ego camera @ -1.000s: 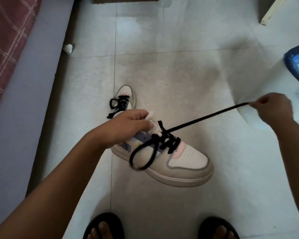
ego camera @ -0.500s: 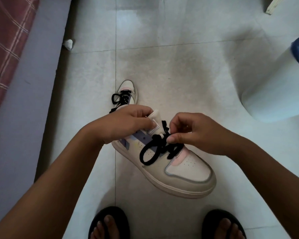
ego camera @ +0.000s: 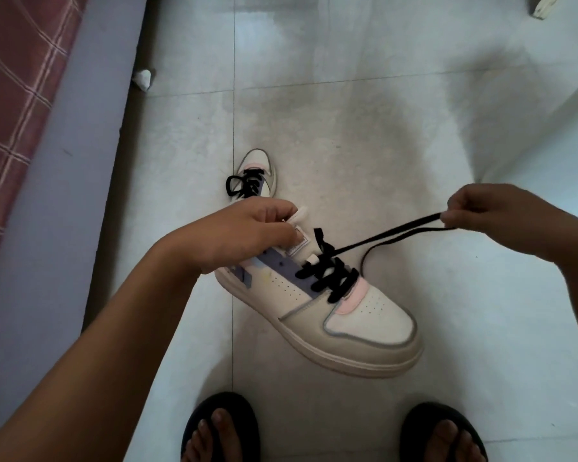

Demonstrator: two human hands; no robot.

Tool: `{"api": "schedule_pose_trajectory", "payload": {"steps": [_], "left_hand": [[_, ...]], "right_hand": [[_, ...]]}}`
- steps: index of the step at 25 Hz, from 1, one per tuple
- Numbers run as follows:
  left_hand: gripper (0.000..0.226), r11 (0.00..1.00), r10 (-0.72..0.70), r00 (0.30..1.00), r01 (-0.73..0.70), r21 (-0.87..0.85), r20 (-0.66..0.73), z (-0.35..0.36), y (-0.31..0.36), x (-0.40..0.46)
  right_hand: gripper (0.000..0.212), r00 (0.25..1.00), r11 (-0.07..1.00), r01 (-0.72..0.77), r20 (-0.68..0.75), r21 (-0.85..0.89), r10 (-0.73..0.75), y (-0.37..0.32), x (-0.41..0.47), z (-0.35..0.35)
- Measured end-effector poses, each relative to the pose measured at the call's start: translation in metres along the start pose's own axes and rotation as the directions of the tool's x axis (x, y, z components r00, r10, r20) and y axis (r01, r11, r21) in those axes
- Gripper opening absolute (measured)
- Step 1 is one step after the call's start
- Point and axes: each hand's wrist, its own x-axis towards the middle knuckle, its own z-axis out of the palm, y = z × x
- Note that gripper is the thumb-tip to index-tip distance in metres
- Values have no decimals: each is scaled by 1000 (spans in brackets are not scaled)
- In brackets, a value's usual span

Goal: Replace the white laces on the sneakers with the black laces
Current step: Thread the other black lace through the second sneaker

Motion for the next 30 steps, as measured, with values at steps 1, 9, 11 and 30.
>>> {"api": "schedule_pose_trajectory", "payload": {"steps": [1, 9, 11, 30], "left_hand": [[17, 1000, 3, 1000, -3, -1, 1, 0, 1, 0], [39, 994, 84, 994, -89, 67, 67, 0, 3, -3], [37, 994, 105, 992, -107, 27, 68, 1, 3, -2], [44, 975, 165, 969, -131, -179, 186, -3, -4, -4]], "right_hand": [[17, 999, 1000, -10, 36, -22, 11, 1, -3, -1], [27, 975, 968, 220, 10, -120, -220, -53, -18, 12], [27, 911, 916, 392, 101, 85, -400, -89, -32, 37], [35, 955, 897, 289, -42, 334, -292, -88, -14, 66]]}}
